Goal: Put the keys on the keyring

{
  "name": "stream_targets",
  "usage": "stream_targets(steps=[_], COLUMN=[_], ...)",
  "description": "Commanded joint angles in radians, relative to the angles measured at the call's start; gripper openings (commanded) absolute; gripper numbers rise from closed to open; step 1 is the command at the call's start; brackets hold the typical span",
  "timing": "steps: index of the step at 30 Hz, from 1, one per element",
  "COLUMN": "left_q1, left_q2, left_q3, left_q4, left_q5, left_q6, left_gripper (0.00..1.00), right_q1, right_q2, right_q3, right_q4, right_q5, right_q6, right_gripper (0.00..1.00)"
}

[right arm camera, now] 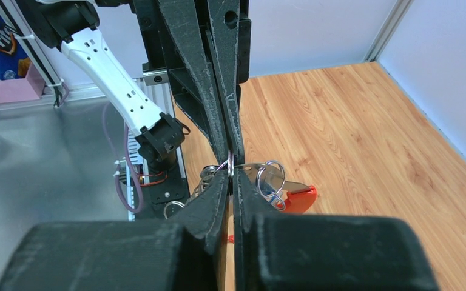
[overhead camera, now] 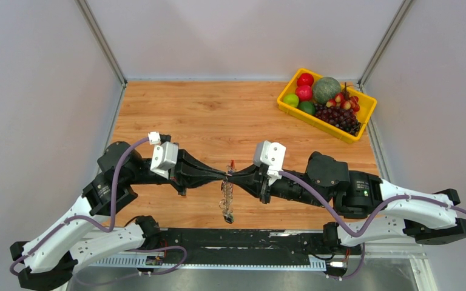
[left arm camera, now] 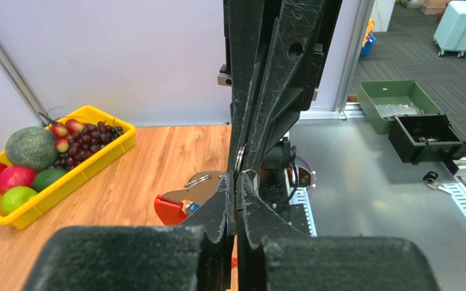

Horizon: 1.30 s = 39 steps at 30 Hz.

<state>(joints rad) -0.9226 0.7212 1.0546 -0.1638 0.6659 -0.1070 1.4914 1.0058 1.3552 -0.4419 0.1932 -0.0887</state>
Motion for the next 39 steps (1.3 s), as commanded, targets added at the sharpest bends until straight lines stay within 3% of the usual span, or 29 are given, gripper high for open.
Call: stream_targets(steps=[1,14,23,39], left_q1=[-0.006,-0.007,-0.007,-0.006], left_q2=[0.035,0.053,0.074,0.109], left_q3=[0.036,0.084,0.127,0.174], left_q4=[-0.066,-0.162,-0.263,-0.38], left_q5=[0.017,0.003,0.007,0.051], left_q6=[0.024,0.06,0.096,0.149], left_gripper=[0.0,0.0,0.0,0.0], right_q1=[0.005,0.007,0.005,0.003], right_q2=[-0.009,-0.001,0.062,0.152], right_q3=[0.027,0.112,0.217,0.3], right_q4=[0.099,-0.11,-0.318,-0.407], right_q5=[0.002,0.007,0.009,-0.014], right_q6=[-0.004,0.045,0.083,0.174], right_gripper=[0.13,0.51,0.52,0.43])
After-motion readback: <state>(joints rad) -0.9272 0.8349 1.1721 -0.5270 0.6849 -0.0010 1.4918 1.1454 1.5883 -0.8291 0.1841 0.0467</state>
